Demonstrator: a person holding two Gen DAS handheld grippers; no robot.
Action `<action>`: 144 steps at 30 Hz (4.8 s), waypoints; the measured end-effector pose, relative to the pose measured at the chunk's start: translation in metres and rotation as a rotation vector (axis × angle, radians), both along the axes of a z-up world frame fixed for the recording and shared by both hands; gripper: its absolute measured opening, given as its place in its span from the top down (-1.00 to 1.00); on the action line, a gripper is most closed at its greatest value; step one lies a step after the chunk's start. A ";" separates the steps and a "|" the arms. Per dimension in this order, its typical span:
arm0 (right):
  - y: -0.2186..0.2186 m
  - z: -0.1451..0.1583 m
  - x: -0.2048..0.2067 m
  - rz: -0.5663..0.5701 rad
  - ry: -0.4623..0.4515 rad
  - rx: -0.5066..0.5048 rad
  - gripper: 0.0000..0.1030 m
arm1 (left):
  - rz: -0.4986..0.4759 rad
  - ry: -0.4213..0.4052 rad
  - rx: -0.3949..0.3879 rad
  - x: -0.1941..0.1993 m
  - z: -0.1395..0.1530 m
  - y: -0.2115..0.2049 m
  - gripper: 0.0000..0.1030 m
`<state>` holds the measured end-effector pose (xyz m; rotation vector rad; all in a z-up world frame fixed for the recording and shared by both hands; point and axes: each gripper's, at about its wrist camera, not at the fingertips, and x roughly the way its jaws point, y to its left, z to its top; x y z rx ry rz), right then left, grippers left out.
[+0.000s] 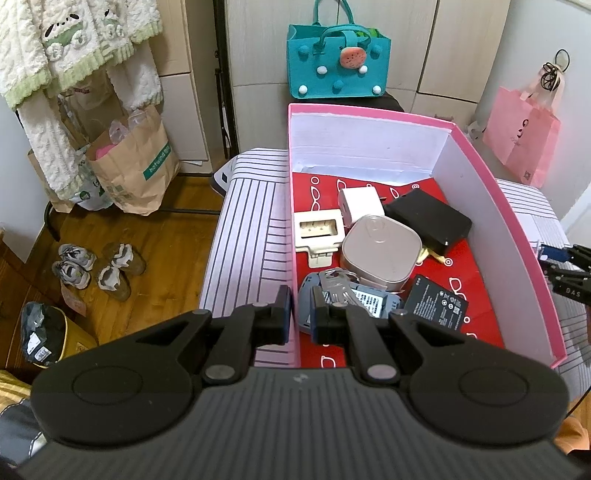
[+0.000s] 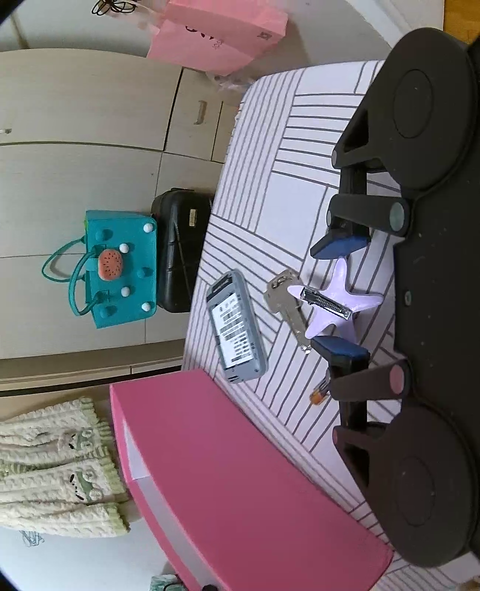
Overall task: Organize rigid objects
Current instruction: 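Move the right gripper to the lilac plastic clip and grasp it, then carry the lilac clip into the pink box and release it, then grasp the AA battery on the bed with the right gripper, then carry the AA battery into the pink box and release it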
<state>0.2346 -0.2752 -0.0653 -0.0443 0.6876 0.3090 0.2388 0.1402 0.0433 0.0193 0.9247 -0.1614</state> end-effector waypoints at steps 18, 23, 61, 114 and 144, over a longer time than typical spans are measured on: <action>-0.003 0.018 0.002 0.011 0.067 0.045 0.69 | -0.017 -0.014 -0.031 -0.002 -0.002 0.006 0.85; 0.001 0.007 0.002 0.001 0.068 0.043 -0.13 | -0.019 -0.013 -0.034 -0.003 -0.003 0.007 0.84; 0.148 0.127 0.025 0.521 0.174 0.176 0.56 | -0.078 -0.026 0.016 -0.003 0.008 0.006 0.91; 0.050 -0.008 -0.030 0.070 0.050 0.037 0.00 | 0.008 0.019 -0.026 0.001 -0.003 0.005 0.83; 0.071 0.090 -0.025 0.181 -0.081 0.186 0.78 | -0.147 0.078 -0.022 0.024 0.001 0.013 0.83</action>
